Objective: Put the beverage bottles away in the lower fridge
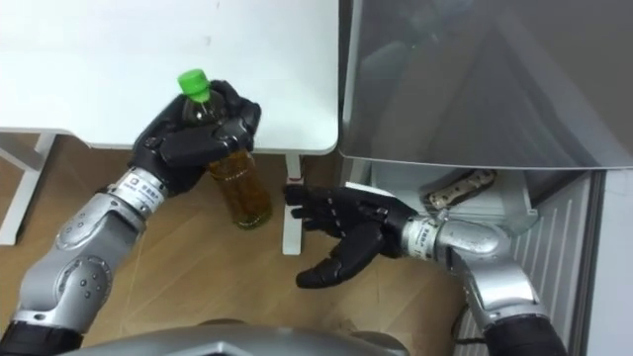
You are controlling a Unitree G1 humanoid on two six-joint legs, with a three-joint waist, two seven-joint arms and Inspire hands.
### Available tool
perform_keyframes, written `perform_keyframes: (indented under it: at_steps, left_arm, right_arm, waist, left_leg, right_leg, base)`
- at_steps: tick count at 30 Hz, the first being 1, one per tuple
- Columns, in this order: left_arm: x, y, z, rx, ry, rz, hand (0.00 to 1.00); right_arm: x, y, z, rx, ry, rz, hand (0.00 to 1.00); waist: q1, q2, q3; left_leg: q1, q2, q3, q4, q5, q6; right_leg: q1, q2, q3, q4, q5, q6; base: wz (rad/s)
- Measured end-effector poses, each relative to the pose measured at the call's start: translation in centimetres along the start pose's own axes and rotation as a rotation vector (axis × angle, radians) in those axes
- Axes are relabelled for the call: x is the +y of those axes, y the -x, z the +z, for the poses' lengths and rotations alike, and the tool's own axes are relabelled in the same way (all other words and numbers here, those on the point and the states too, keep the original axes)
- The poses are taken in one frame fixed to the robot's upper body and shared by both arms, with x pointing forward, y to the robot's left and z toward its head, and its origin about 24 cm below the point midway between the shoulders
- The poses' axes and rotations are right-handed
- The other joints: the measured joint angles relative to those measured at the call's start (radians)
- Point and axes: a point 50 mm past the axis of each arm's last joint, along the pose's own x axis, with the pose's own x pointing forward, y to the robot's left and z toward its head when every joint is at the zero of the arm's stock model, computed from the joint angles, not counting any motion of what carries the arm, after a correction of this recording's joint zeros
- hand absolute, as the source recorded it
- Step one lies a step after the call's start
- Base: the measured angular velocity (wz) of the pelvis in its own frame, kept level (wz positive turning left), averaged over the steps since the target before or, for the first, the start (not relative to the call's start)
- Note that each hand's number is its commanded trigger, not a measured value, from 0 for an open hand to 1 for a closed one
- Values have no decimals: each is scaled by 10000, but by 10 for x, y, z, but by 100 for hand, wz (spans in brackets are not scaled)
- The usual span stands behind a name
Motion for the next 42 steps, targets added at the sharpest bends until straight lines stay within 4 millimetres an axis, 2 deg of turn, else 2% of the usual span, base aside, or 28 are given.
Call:
perform_keyframes:
  at_steps: [7, 14, 20, 25, 28, 35, 42]
  left_arm:
    - [-4, -3, -23, 829, 559, -227, 100]
    - [-14, -4, -36, 1459, 549, -702, 100]
    - [-23, -4, -44, 1862, 497, -1173, 100]
    - [-26, -4, -46, 1966, 496, -1411, 100]
    - [-26, -4, -46, 2039, 453, -1606, 100]
    - [-29, -1, -49, 2393, 254, -2253, 100]
    - [-30, 3, -53, 2933, -36, -2896, 100]
  right_arm:
    - [11, -7, -13, -475, -1743, 834, 0]
    - [18, -14, -18, -73, -1955, 931, 0]
    - [21, -16, -22, 144, -2135, 987, 0]
    - [23, -17, -26, -87, -2744, 850, 0]
    - [25, -18, -28, -277, -3154, 739, 0]
    - [29, -20, -30, -300, -3441, 861, 0]
    - [29, -15, -31, -591, -3980, 1071, 0]
  waist:
    - [-44, -18, -2]
    - [-99, 7, 0]
    - [-79, 92, -50]
    - [-100, 273, -135]
    - [-110, 326, -117]
    - [-112, 298, -95]
    - [-162, 328, -78]
  left_leg:
    - [-146, 1, 9, 46, 1, 1]
    - [-282, 53, 7, 102, -7, -4]
    - [-368, 44, 43, 155, -18, -5]
    - [-424, 59, 114, 169, -17, -6]
    - [-453, 59, 123, 193, -17, -6]
    - [-528, 52, 141, 230, -18, -6]
    - [-639, 60, 143, 348, -31, -16]
  right_leg:
    - [-83, -22, -4, 14, 2, -1]
    - [-139, -80, -20, 7, 2, 0]
    - [-207, -2, -19, 22, 4, -1]
    - [-294, 5, -13, 89, 19, -19]
    - [-344, 7, -15, 157, 17, -20]
    - [-430, 4, -22, 195, 16, -20]
    - [-467, 12, -49, 185, 12, -24]
  base:
    - [0]
    - [2]
    - [-1]
    - [-1]
    - [0]
    - [0]
    - [1]
